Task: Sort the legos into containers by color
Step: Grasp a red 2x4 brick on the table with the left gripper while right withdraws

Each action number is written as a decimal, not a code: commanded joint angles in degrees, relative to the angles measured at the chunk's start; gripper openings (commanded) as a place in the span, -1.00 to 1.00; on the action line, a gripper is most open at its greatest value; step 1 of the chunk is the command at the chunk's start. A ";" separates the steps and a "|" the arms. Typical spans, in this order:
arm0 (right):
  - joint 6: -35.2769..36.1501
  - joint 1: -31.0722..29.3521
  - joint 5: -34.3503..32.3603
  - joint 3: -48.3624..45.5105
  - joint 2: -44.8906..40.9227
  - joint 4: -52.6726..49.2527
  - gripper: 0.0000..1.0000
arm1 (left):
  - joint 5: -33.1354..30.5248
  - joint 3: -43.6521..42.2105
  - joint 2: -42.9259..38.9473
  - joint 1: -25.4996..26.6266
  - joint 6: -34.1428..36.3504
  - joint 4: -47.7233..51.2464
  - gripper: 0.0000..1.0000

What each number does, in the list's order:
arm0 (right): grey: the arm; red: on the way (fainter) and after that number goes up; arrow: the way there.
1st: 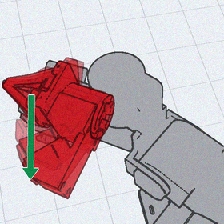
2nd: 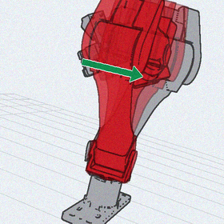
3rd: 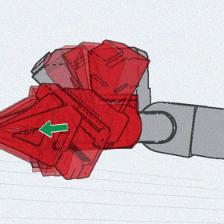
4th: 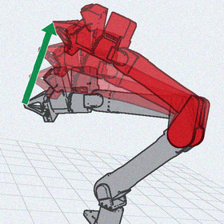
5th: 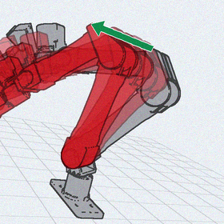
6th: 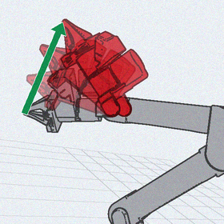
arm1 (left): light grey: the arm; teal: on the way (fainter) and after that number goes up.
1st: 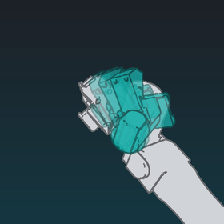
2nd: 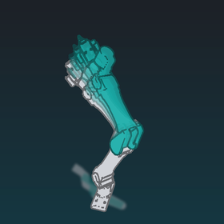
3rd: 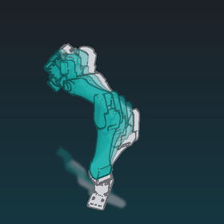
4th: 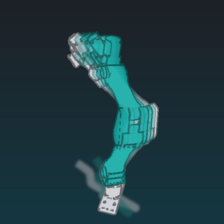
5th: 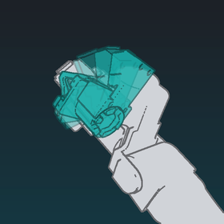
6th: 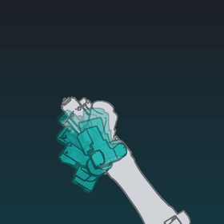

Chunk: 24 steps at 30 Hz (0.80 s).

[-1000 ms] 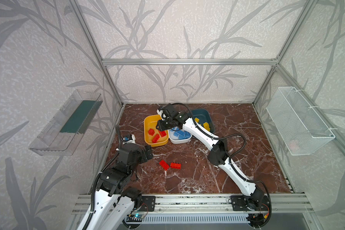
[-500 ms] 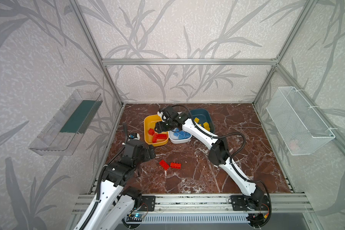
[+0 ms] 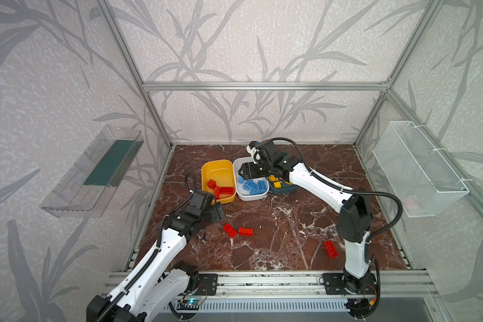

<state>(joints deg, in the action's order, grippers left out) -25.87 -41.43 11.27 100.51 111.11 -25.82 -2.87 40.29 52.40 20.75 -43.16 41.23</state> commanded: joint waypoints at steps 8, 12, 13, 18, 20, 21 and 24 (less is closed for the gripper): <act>-2.64 5.31 -1.83 -25.84 -16.71 11.09 0.51 | 0.50 -3.00 9.20 4.73 -12.32 -6.71 0.95; -2.65 6.79 -1.95 -31.00 -20.46 11.77 0.51 | 0.39 -3.28 14.03 6.91 -15.03 -8.54 0.94; -2.63 7.02 -2.04 -31.77 -21.12 11.82 0.50 | 0.73 -3.30 15.03 7.36 -15.58 -9.12 0.94; -1.65 7.33 -2.83 -33.71 -23.12 10.67 0.51 | 2.12 -2.50 21.34 10.19 -18.03 -10.59 0.84; -1.69 7.33 -2.92 -34.48 -23.69 10.86 0.51 | 2.02 -2.31 23.18 10.95 -18.67 -10.06 0.80; -1.81 7.37 -2.91 -35.10 -24.11 11.19 0.51 | 1.88 -2.27 23.84 11.33 -19.01 -9.84 0.78; -1.91 7.33 -3.04 -36.26 -24.72 11.76 0.50 | 1.40 -2.74 24.58 12.06 -19.83 -10.11 0.70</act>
<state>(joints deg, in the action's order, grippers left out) -27.86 -34.20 8.95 65.36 88.12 -15.35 -0.78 37.45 76.73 32.21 -60.25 31.20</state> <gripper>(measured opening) 0.753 0.858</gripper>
